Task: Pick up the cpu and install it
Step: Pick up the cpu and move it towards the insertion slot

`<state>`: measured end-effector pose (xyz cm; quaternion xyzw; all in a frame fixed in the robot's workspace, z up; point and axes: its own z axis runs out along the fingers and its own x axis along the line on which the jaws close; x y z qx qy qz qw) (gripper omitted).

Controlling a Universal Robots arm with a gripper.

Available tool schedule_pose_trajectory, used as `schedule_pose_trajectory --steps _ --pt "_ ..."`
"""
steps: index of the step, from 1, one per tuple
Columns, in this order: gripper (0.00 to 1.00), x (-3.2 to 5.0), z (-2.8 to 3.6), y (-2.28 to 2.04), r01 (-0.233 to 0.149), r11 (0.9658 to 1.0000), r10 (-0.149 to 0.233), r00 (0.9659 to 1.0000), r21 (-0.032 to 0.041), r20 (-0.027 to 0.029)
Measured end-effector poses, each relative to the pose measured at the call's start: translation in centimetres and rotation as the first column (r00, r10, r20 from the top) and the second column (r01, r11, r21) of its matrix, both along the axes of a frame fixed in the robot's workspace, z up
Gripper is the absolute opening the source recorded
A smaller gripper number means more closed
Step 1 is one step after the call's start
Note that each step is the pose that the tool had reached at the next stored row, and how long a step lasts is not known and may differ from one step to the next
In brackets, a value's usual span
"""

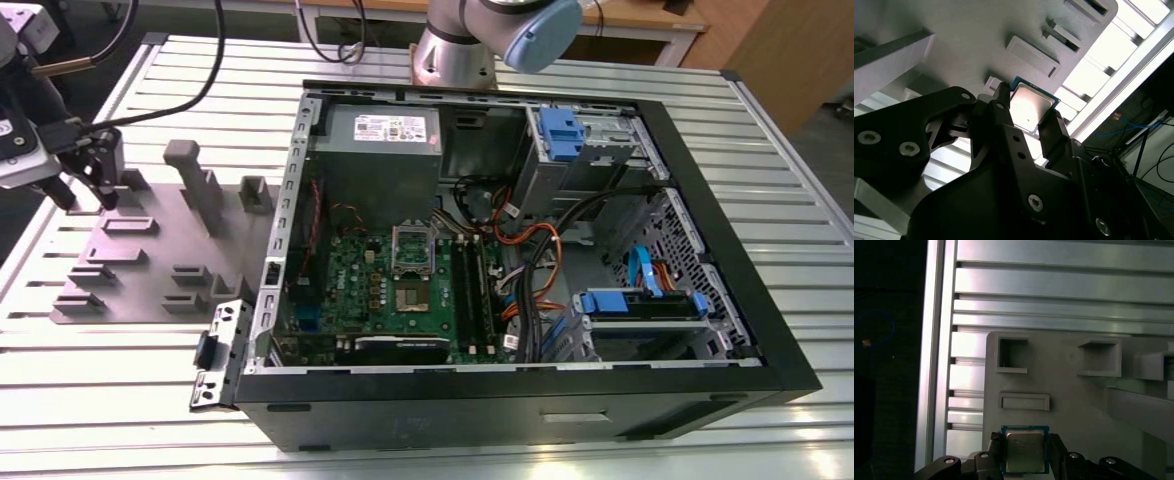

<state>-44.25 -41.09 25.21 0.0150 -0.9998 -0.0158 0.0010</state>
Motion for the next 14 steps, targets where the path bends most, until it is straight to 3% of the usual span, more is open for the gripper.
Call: schedule_pose_trajectory --steps 14 --pt "0.47 0.00 0.46 0.00 0.000 1.0000 0.000 1.0000 0.0002 0.0003"
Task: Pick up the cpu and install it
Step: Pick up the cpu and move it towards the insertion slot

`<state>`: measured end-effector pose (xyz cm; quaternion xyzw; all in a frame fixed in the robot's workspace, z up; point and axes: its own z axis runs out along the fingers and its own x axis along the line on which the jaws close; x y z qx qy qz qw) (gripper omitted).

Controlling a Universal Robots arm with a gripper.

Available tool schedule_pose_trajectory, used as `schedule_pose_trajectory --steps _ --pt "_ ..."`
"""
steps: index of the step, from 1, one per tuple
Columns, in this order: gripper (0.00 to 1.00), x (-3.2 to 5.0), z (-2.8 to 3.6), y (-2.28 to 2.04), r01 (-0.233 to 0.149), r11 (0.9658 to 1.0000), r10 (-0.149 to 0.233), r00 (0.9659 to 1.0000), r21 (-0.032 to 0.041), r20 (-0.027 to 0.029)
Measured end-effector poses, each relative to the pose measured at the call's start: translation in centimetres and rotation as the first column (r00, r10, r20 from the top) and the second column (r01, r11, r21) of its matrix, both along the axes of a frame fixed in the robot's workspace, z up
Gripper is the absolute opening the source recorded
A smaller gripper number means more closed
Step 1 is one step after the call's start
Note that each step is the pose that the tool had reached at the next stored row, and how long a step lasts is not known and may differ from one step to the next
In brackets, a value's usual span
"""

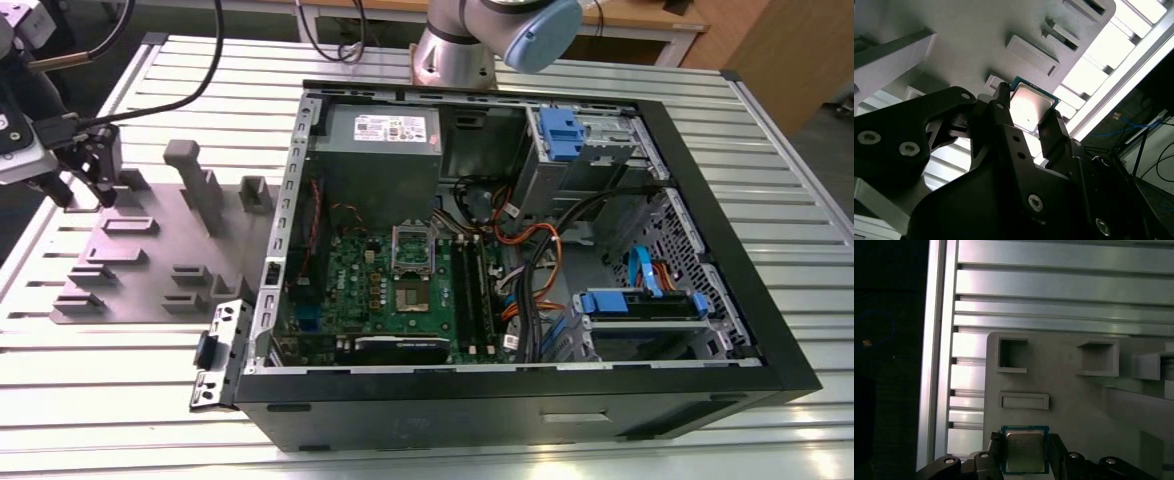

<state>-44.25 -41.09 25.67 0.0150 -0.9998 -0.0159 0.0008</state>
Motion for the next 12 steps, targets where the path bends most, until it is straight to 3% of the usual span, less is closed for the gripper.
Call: schedule_pose_trajectory --steps 12 --pt "0.47 0.00 0.33 0.00 0.000 1.0000 0.000 1.0000 -0.0001 -0.0001"
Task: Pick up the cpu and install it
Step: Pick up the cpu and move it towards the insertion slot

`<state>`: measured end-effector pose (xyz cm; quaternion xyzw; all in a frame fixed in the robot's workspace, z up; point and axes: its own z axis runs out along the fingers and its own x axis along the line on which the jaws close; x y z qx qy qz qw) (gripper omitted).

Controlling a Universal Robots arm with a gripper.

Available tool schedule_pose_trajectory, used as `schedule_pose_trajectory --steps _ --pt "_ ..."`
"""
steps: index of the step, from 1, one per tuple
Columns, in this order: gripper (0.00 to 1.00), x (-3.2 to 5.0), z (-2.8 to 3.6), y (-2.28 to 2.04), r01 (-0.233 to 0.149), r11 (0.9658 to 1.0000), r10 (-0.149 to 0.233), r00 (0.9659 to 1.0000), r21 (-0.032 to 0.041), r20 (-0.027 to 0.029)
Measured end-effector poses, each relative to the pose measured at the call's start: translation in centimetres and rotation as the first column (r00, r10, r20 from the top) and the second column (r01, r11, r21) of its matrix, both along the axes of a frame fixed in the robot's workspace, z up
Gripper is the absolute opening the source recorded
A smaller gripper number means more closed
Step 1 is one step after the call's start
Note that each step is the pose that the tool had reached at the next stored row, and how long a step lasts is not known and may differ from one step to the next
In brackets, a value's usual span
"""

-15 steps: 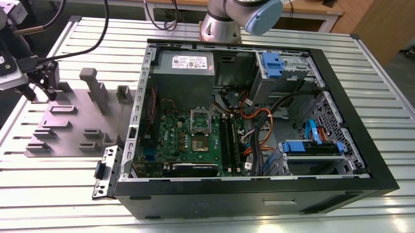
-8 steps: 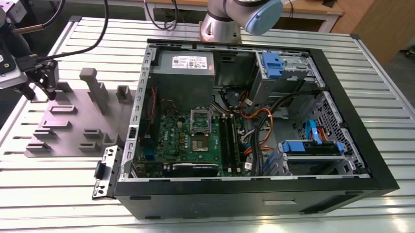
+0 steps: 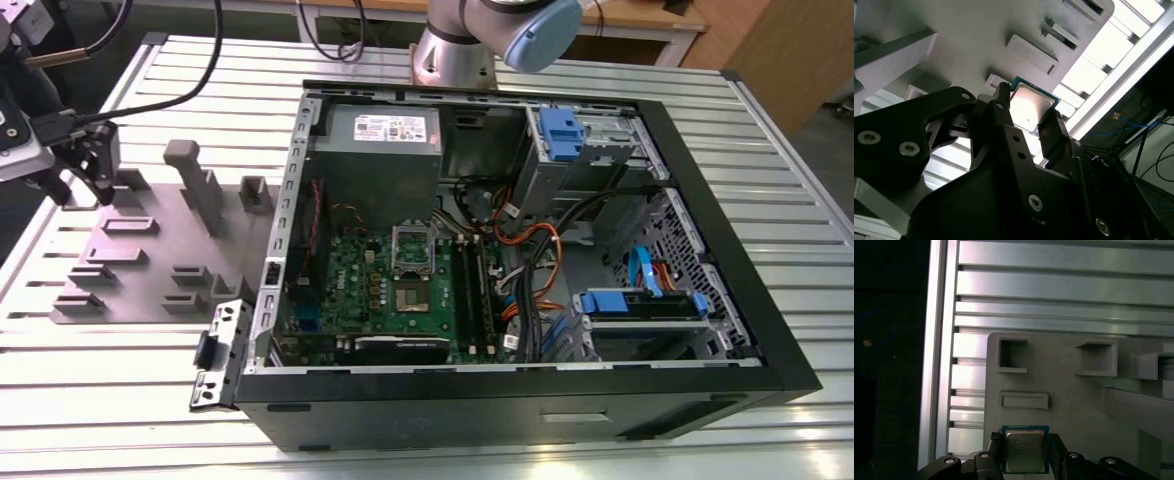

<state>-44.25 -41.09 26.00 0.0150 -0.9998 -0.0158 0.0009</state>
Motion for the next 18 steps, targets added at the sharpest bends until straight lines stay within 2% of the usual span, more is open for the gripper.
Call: schedule_pose_trajectory --steps 18 --pt "0.47 0.00 0.47 0.00 0.000 1.0000 0.000 1.0000 0.0000 0.0001"
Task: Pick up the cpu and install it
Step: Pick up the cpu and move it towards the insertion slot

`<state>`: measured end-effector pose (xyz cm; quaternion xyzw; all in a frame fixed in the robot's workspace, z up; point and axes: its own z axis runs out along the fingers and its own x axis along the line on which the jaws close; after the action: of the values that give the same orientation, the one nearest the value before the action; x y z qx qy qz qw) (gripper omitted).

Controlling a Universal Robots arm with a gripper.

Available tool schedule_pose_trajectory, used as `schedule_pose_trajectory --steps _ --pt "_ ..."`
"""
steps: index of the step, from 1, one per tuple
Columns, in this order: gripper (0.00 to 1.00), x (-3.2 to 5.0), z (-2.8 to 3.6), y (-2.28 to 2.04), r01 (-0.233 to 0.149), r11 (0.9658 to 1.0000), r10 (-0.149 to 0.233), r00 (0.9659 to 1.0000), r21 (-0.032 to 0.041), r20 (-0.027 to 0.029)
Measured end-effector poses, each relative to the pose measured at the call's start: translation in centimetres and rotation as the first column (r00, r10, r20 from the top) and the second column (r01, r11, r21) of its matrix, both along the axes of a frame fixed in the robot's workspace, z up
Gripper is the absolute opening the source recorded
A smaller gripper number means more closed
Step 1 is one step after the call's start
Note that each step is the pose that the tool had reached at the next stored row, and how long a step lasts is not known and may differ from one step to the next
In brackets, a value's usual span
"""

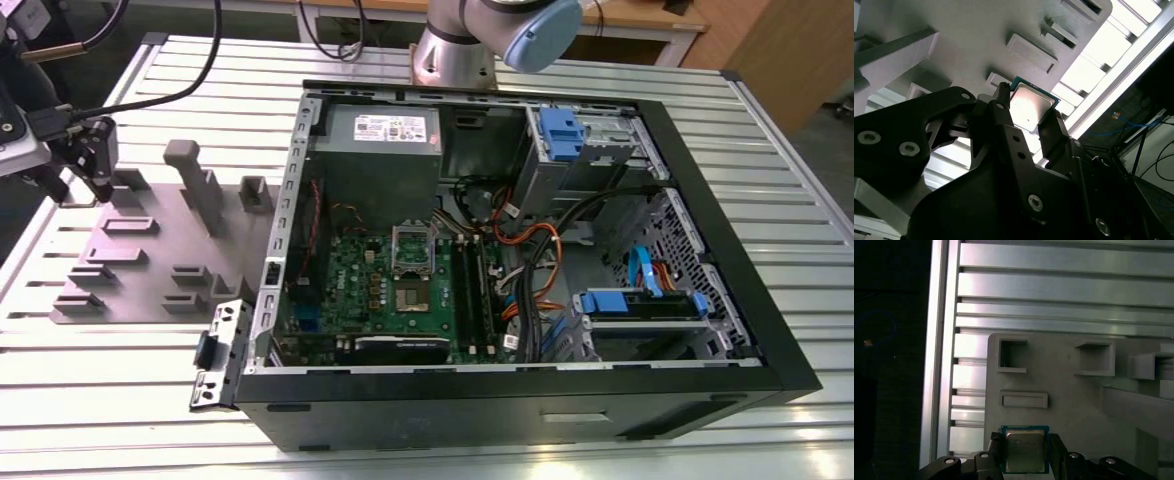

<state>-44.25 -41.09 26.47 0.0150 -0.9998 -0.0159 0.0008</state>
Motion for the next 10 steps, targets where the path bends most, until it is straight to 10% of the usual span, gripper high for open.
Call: schedule_pose_trajectory --steps 10 --pt "0.47 0.00 0.32 0.00 0.000 1.0000 0.000 1.0000 0.0000 0.0000"
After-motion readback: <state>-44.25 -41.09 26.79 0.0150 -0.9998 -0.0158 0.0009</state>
